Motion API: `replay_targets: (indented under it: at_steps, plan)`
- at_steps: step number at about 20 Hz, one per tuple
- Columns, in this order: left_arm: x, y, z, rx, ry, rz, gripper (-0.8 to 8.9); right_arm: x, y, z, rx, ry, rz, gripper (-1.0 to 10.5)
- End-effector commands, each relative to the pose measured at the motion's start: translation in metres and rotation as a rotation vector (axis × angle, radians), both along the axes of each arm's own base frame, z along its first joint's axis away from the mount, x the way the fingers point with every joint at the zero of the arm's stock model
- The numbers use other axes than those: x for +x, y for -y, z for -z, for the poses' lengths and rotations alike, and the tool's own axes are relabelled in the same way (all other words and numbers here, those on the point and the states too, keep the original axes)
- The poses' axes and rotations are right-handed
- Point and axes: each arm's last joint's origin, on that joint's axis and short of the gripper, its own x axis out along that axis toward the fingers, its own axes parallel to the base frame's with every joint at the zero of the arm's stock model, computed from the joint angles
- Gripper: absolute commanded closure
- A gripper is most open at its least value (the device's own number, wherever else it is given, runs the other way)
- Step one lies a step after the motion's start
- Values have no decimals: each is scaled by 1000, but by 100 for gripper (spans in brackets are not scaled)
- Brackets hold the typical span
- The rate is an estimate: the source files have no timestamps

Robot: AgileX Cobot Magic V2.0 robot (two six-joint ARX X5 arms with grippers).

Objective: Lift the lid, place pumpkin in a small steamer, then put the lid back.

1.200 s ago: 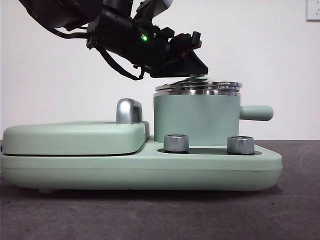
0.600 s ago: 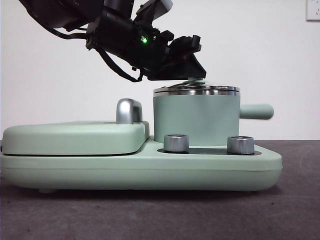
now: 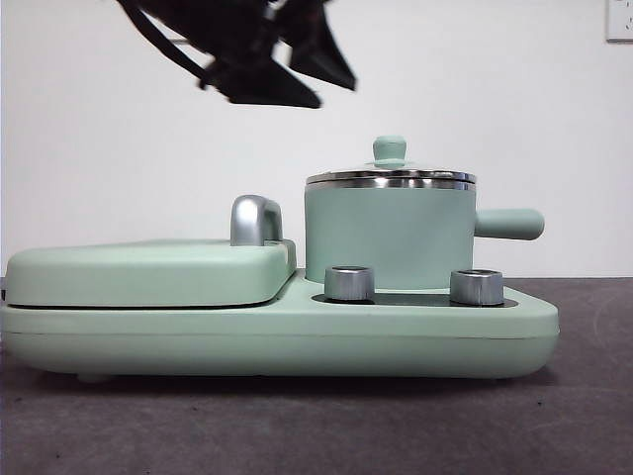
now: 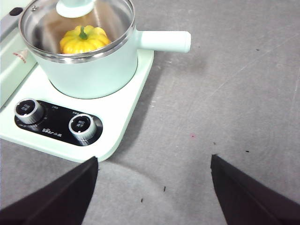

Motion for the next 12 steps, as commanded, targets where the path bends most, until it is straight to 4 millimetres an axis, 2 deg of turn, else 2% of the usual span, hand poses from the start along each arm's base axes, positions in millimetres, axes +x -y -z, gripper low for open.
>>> replay_targets:
  at_steps: [1,5,10,12]
  plan:
    - [-8,-16,-5,26,-158,-54,555,0,-2,-2,20,1,-25,576]
    - [-28,-45,1,121,-310,-101,556,10,-9,0,11,-28,-86,576]
    - [-72,-77,30,51,-389,-180,564,40,-28,2,23,-36,-162,576]
    - [-88,-86,35,33,-394,-200,564,52,-36,4,45,-40,-193,576]
